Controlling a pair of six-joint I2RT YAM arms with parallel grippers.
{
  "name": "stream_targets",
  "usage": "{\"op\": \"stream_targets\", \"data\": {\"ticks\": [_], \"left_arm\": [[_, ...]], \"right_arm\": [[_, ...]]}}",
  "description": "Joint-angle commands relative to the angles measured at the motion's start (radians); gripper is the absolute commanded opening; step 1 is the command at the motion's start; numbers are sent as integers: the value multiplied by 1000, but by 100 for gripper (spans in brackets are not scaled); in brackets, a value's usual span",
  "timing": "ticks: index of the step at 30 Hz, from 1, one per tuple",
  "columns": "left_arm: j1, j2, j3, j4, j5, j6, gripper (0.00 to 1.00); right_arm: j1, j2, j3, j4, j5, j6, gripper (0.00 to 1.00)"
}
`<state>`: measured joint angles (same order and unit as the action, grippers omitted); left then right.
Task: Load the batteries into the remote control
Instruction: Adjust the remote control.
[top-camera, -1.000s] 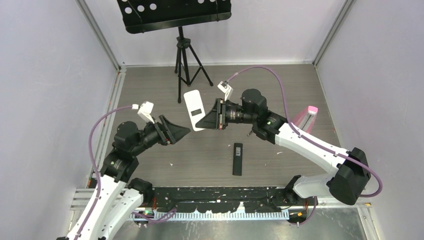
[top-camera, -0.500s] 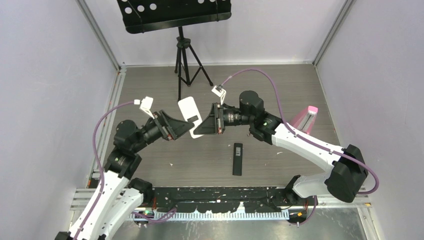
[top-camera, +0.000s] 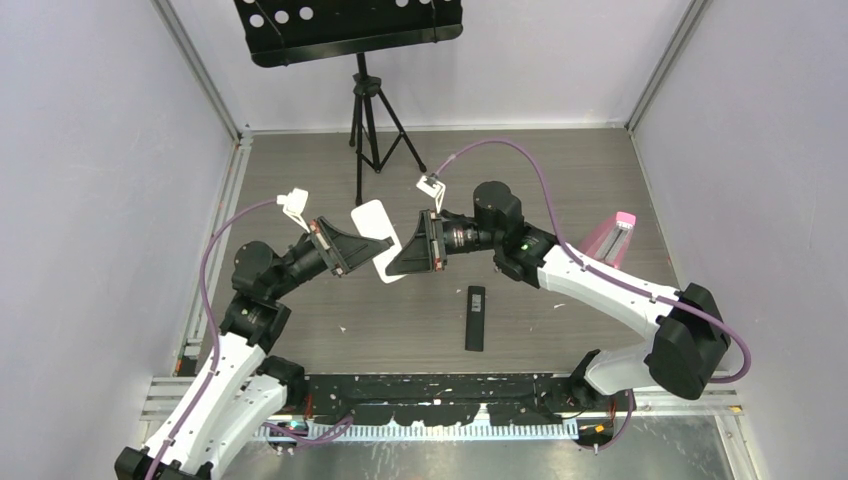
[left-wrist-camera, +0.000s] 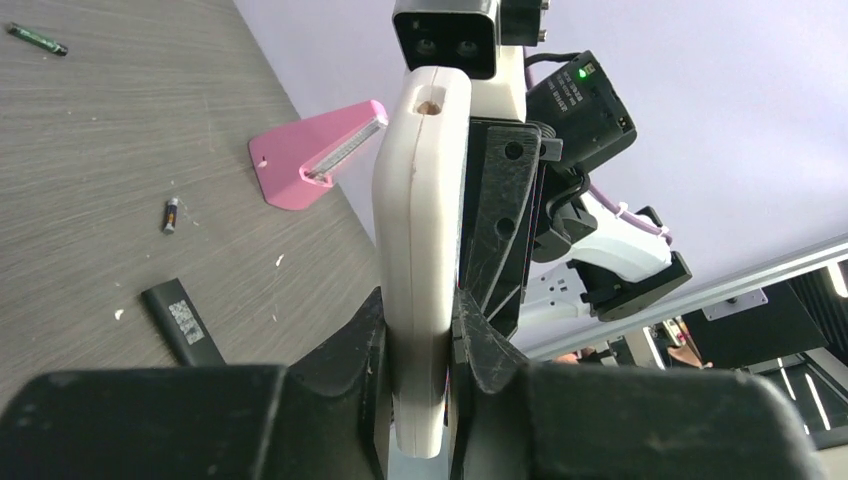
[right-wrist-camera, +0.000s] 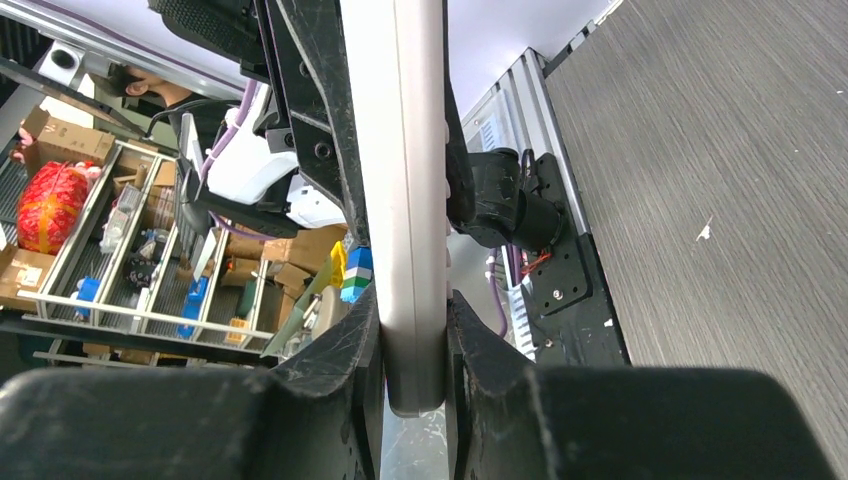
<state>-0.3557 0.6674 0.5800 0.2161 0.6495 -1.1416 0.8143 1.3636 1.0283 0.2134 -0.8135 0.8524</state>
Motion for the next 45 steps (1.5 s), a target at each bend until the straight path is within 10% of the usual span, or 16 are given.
{"op": "stream_targets", "data": {"ticks": [1, 23, 32, 45], "left_arm": [[-2, -10, -33, 96, 35, -13, 0], [-2, -82, -57, 175, 150, -157, 0], [-2, -79, -57, 95, 19, -90, 0], [0, -34, -32, 109, -2, -24, 0]], "right_arm": [[8, 15, 25, 8, 100, 17, 0], [-73, 93, -67, 31, 482, 342, 14], [-78, 85, -146, 401, 206, 301, 25], [-96, 1, -132, 182, 51, 66, 69]]}}
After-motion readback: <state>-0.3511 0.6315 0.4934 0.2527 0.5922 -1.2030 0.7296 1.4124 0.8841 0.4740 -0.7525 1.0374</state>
